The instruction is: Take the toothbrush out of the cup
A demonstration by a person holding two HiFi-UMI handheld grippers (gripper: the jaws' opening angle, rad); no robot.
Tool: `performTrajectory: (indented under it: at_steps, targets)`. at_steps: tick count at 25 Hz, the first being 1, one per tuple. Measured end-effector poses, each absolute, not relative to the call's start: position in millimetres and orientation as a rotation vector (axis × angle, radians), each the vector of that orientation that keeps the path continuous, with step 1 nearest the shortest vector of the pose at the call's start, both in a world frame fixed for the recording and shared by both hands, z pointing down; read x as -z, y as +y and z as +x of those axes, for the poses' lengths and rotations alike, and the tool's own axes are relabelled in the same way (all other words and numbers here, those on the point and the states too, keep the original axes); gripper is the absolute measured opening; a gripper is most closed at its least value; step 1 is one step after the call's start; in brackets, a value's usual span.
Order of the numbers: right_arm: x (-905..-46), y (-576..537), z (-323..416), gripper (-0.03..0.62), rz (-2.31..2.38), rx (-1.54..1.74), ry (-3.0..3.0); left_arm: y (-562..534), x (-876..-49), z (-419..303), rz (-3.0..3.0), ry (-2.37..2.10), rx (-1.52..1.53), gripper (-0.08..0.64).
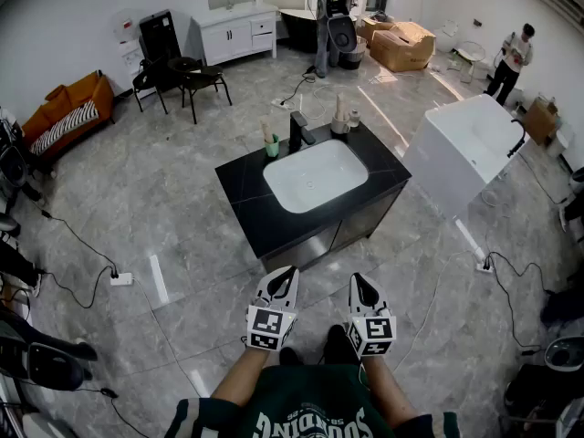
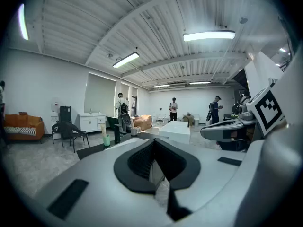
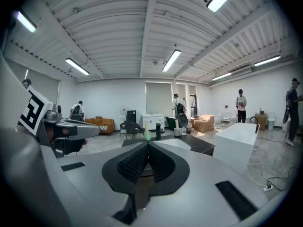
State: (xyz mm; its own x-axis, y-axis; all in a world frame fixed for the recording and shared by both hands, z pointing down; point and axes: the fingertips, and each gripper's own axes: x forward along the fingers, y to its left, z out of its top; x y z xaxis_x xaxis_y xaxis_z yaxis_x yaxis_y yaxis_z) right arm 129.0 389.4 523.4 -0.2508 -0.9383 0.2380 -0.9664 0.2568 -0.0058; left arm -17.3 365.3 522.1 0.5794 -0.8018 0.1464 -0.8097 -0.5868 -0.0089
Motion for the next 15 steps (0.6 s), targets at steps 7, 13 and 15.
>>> performTrajectory:
  at_steps: [7, 13, 15]
  targets:
    - [-526.6, 389.3, 122.0, 0.041, 1.781, -0.251, -2.362, 363.3, -522.0, -17.8, 2.733, -1.371, -0.21, 0.011]
    - [-528.5, 395.1, 119.8, 0.041, 1.785, -0.26, -2.345, 366.7, -520.4, -20.9, 2.74, -1.355, -0.206, 0.011]
    - [-529.2, 396.2, 116.0, 0.041, 1.78, -0.271, -2.344, 367.2, -519.7, -23.9, 2.744, -1.353, -0.2, 0.011]
